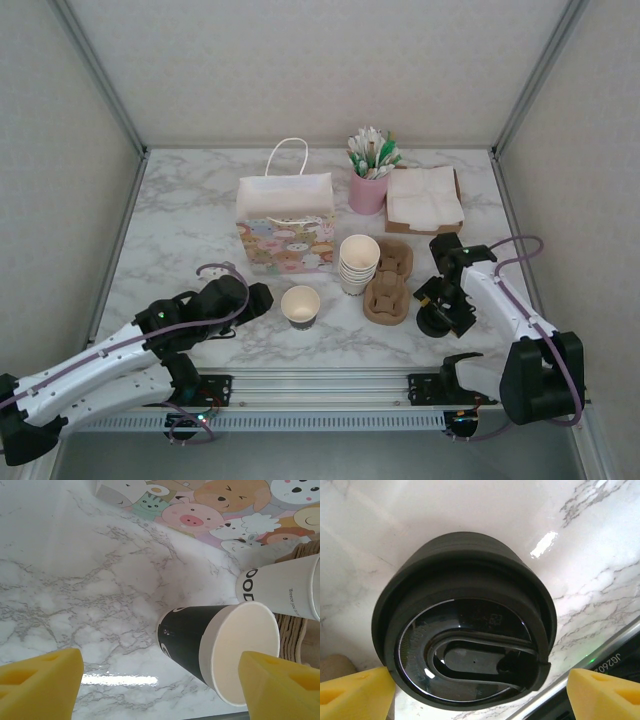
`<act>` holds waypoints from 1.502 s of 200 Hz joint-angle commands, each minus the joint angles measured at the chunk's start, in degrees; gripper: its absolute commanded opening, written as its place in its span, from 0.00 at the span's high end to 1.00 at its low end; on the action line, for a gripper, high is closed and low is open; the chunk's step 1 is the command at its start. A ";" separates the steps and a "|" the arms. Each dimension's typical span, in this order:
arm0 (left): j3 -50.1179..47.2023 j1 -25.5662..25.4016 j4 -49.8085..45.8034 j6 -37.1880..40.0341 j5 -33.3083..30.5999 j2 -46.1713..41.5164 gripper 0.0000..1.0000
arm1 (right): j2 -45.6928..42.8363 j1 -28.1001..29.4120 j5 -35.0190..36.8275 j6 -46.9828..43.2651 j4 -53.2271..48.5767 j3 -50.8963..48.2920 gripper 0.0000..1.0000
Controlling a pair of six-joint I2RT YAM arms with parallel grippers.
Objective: Pack the takeout coffee
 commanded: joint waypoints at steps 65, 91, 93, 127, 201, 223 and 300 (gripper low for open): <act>9.80 -0.33 5.98 7.90 8.31 7.08 0.24 | -3.45 -1.45 -2.98 2.98 -0.85 0.64 0.28; 15.29 -2.59 7.29 12.36 10.29 13.20 0.26 | -5.86 -3.23 -5.77 4.15 -1.91 1.74 0.28; 15.73 -2.75 7.32 12.67 10.44 13.72 0.26 | -5.96 -3.42 -5.98 4.22 -1.99 1.88 0.28; 22.83 -6.21 11.00 16.44 14.76 23.78 0.30 | -6.91 -5.53 -9.79 5.09 -4.06 3.52 0.28; 37.92 -14.58 19.19 17.20 18.19 46.31 0.32 | -10.87 -12.14 -17.86 7.75 -7.58 4.30 0.29; 43.45 -15.77 19.22 17.75 19.05 52.83 0.33 | -10.86 -13.18 -16.55 6.95 -9.52 5.70 0.28; 51.81 -16.07 19.92 14.30 22.10 65.30 0.45 | -11.10 -17.55 -20.55 8.04 -11.22 8.02 0.29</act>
